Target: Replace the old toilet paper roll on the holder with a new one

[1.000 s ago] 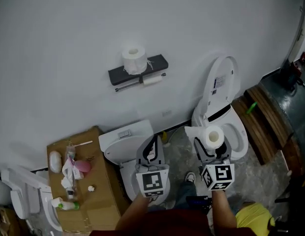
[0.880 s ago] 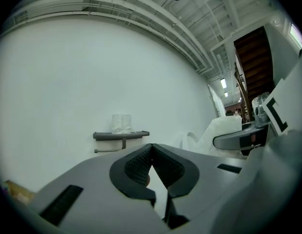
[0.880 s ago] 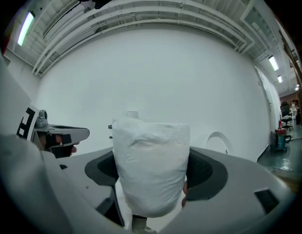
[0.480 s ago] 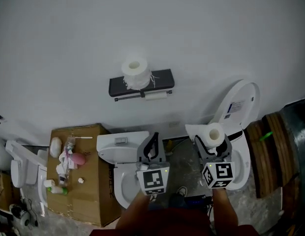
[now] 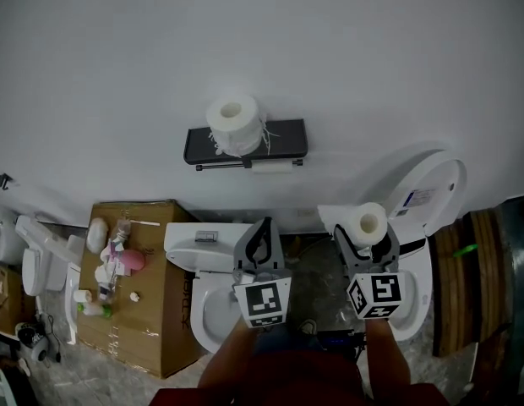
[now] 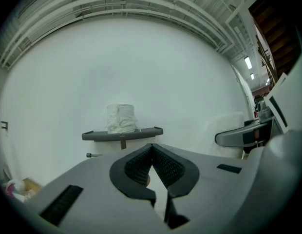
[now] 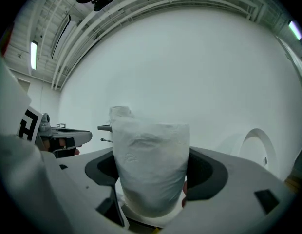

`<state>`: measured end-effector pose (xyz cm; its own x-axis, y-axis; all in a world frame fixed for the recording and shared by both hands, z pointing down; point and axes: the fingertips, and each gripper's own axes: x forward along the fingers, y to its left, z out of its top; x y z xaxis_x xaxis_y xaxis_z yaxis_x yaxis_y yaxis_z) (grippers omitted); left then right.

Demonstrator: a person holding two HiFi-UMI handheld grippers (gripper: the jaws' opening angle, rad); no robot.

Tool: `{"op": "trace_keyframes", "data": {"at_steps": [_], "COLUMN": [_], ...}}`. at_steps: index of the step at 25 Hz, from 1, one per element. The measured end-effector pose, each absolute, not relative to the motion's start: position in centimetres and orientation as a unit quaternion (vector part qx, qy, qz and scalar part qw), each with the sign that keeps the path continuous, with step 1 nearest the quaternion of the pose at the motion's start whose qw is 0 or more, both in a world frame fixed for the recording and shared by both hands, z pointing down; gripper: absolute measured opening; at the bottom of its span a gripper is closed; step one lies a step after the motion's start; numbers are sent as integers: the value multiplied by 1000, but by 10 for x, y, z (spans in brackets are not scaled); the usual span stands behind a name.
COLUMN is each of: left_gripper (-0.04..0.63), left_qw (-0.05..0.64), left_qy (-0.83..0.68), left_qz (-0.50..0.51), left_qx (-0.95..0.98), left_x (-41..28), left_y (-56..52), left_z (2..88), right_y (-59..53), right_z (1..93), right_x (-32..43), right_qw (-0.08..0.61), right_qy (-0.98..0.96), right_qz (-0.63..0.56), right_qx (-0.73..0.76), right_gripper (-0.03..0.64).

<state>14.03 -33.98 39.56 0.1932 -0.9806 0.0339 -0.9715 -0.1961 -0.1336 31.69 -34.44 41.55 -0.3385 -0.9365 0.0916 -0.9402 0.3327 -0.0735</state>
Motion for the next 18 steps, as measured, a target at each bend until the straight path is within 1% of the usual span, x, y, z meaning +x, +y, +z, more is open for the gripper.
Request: {"op": "trace_keyframes", "data": {"at_steps": [6,12,15,18], "left_gripper": [17,15,17,18], "left_qw": [51,36,-2,-77], "left_qy": [639,637,636,627], "left_qz": [-58,-54,-36,4], "left_qx": [-765,-768,-771,-775], "left_x": [126,121,118,116], "left_y": [-383,-411,-422,-434], "left_z": [404,410,419,431], "right_y": [-383,-410,-419,-424], "right_z": [417,422,425,429], "right_x": [302,294,292,293], "right_qw": [27,29,29,30], "right_qy": [-816,-814,-812,-810], "right_qz": [42,46,51,54], "right_qx": [575,579,580,583], "right_gripper": [380,380,379,380]}}
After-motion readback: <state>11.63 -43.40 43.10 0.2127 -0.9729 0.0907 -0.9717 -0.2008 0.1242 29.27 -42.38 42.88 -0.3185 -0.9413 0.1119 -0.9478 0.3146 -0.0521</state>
